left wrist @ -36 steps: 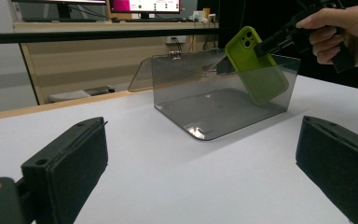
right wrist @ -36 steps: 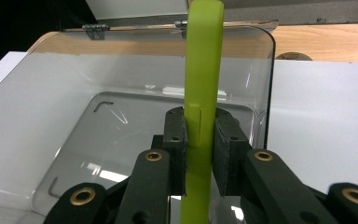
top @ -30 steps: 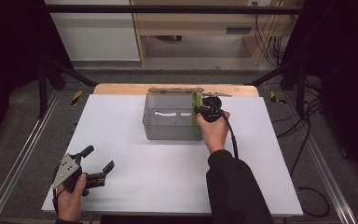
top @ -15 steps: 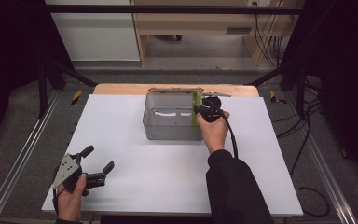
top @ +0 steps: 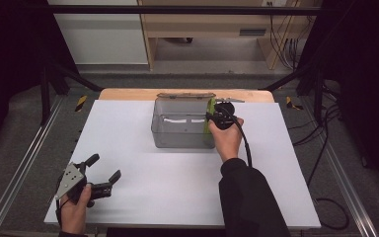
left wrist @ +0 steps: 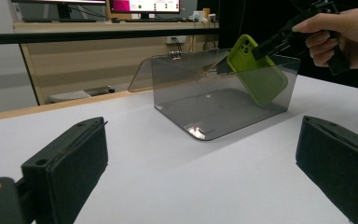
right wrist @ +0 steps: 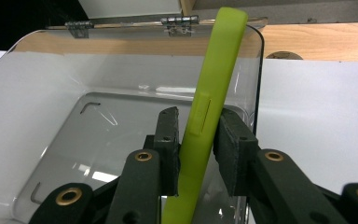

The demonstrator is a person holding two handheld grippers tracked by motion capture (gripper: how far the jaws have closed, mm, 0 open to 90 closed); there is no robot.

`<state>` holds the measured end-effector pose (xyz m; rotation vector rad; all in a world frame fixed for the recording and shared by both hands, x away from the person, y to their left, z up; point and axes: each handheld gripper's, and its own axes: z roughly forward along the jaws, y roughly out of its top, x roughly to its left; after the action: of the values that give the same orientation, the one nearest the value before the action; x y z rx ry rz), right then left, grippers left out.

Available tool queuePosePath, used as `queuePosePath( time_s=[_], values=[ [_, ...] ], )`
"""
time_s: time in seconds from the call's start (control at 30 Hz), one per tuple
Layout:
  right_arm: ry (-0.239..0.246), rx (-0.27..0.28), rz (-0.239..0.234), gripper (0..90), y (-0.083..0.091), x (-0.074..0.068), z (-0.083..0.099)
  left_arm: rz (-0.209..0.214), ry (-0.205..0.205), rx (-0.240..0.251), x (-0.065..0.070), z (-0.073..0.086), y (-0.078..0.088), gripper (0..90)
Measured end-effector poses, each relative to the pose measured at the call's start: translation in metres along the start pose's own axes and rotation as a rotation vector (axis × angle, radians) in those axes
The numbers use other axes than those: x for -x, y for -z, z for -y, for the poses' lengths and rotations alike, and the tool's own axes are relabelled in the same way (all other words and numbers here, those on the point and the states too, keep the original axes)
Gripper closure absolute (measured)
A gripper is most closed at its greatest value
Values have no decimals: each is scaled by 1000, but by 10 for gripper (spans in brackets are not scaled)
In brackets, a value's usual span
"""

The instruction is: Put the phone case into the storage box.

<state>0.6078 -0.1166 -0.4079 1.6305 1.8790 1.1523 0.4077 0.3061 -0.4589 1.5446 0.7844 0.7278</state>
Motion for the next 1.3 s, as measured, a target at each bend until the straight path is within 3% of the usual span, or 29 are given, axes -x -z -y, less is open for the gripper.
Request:
queuePosePath(
  time_s=[0.4,0.8,1.07,1.3],
  values=[
    [15,29,13,633,8,0,-4,4,-3,0,0,0,-1,19],
    [52,92,-19,564,30,0,-10,5,-7,-5,1,0,-2,19],
    [76,131,-45,472,33,0,-10,6,-7,-5,1,0,-2,19],
    [80,131,-37,390,33,-2,-10,5,-7,-5,1,0,-2,18]
  ],
)
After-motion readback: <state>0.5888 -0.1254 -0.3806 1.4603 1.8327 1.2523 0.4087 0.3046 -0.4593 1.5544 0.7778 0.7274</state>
